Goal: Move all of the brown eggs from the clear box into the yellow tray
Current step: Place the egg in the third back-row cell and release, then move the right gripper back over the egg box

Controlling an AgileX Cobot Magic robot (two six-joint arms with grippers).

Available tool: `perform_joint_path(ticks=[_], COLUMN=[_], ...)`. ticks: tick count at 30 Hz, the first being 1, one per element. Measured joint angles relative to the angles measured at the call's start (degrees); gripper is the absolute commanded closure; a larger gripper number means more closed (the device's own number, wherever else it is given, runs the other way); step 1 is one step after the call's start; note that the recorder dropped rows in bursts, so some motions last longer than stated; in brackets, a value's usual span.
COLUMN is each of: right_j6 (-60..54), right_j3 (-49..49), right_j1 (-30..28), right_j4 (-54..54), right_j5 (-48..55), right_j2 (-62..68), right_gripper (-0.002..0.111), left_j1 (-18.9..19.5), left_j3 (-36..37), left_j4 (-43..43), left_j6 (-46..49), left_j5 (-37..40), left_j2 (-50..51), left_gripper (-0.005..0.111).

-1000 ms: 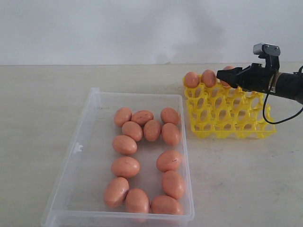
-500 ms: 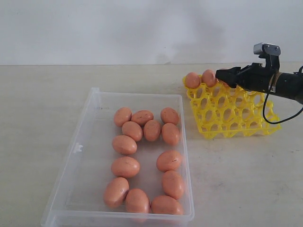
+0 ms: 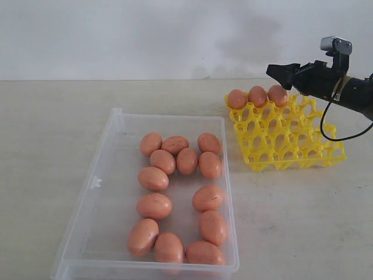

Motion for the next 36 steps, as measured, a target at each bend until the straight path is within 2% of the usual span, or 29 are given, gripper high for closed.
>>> perform_joint_path(ticks=[4,6,8,11,15,19,30,33,36], right_j6=[0.4,1.8,3.2,6.5,12.2,19.9,35.0,35.2,30.0], right_j3=[-0.1,-0.1,-0.1,-0.1,-0.1,-0.1,1.5,7.0,16.1], right_j1=[0.0,0.0,0.0,0.0,0.0,0.0,0.0,0.0,0.3], right_j4=[-0.2,-1.5,-4.0,-12.3,-27.9,-38.3,-40.5,-40.5,-40.5], right_j5=[-0.7,-1.3,-2.6,-4.6,-5.2,-5.4,-1.4,0.3,6.1], right_j2=[-0.2,-1.4,-3.2,-7.5,-14.2,-20.7,-38.7,-44.5,-50.4], right_gripper=[0.049,0.054,0.069,0.108,0.109,0.109,0.109,0.109,0.109], left_j1=[0.0,0.0,0.0,0.0,0.0,0.0,0.0,0.0,0.0], left_j3=[0.0,0.0,0.0,0.0,0.0,0.0,0.0,0.0,0.0], left_j4=[0.0,0.0,0.0,0.0,0.0,0.0,0.0,0.0,0.0], left_j6=[0.0,0.0,0.0,0.0,0.0,0.0,0.0,0.0,0.0], left_j5=[0.0,0.0,0.0,0.0,0.0,0.0,0.0,0.0,0.0], left_j2=[0.0,0.0,0.0,0.0,0.0,0.0,0.0,0.0,0.0], left_gripper=[0.103,0.103,0.103,0.103,0.103,0.103,0.103,0.103,0.103])
